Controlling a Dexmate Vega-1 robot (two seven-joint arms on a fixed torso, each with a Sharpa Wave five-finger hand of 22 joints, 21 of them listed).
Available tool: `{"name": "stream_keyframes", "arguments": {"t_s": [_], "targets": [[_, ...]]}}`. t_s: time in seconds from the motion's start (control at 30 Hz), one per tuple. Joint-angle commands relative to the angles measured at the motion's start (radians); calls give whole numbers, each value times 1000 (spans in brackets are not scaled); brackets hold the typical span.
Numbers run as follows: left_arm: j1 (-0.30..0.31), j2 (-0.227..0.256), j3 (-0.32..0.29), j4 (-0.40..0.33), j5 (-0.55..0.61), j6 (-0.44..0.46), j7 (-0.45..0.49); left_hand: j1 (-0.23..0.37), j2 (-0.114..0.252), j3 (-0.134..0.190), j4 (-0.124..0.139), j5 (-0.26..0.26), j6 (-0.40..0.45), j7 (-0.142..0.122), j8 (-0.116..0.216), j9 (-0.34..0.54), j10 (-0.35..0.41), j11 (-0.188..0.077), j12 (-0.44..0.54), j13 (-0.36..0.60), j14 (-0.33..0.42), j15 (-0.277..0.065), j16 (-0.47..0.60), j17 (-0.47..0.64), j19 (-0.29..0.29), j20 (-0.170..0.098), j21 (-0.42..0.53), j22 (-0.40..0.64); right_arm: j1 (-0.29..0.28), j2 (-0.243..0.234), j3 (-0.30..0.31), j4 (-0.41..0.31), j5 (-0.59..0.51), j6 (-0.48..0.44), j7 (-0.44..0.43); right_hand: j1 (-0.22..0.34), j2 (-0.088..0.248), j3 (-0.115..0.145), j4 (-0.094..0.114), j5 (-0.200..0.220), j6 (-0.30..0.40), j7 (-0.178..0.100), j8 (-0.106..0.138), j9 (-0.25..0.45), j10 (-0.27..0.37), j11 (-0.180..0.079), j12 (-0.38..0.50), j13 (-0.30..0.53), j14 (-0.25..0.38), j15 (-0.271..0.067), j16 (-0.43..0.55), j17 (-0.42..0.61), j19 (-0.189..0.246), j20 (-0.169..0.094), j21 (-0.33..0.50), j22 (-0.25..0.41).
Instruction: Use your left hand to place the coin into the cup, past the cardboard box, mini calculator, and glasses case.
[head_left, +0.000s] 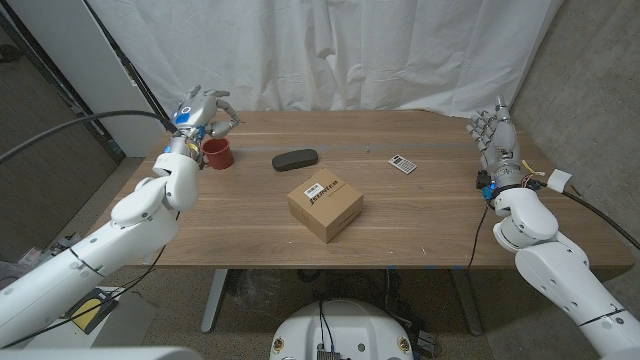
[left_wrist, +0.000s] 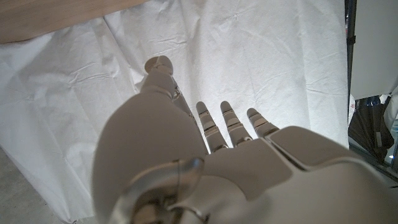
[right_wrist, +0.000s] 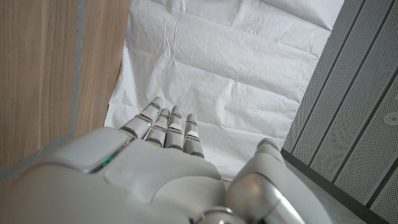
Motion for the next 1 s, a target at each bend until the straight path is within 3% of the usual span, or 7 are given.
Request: {"name": "stream_keyframes", "arguments": {"t_s": [0.03, 0.4, 0.7, 1.0], "targets": [[5, 45, -28, 8, -9, 35, 6, -19, 13, 9, 5, 4, 25, 9, 74, 88, 10, -5, 0, 1, 10, -94, -5, 2, 3, -14, -4, 2, 10, 5, -15, 19, 9, 22, 12, -1, 8, -3, -2, 1, 5, -2, 0, 1, 10, 0, -2, 4, 9, 5, 4, 3, 10, 1, -3, 2], [-13, 90, -26, 41, -8, 57, -11, -26, 13, 10, 6, 5, 23, -1, 80, 83, 9, -8, -5, 1, 11, -101, -8, 2, 5, -21, -4, 2, 3, -1, -15, 18, 15, 28, 16, -1, 9, -4, -3, 0, 5, -1, -1, 1, 9, -1, -3, 4, 9, 3, 4, 3, 11, 2, -3, 2], [-24, 115, -22, 80, -37, 70, -31, -31, 12, 11, 7, 6, 25, -4, 84, 75, 13, -12, -7, 2, 10, -109, -10, 2, 5, -44, -4, 2, 0, -10, -19, 8, 15, 22, 16, -1, 9, -4, -4, 0, 5, -2, -1, 1, 8, -2, -3, 4, 9, 4, 4, 3, 11, 2, -3, 2], [-34, 153, 13, 91, 1, 133, -28, -34, 13, 12, 7, 7, 23, -6, 88, 73, 16, -13, -8, 2, 14, -111, -11, 2, 4, -55, -5, 2, 0, -7, -23, 15, 17, 32, 22, 0, 10, -4, -4, 0, 5, -2, -1, 1, 10, -1, -3, 4, 9, 4, 3, 3, 12, 1, -3, 2]]}}
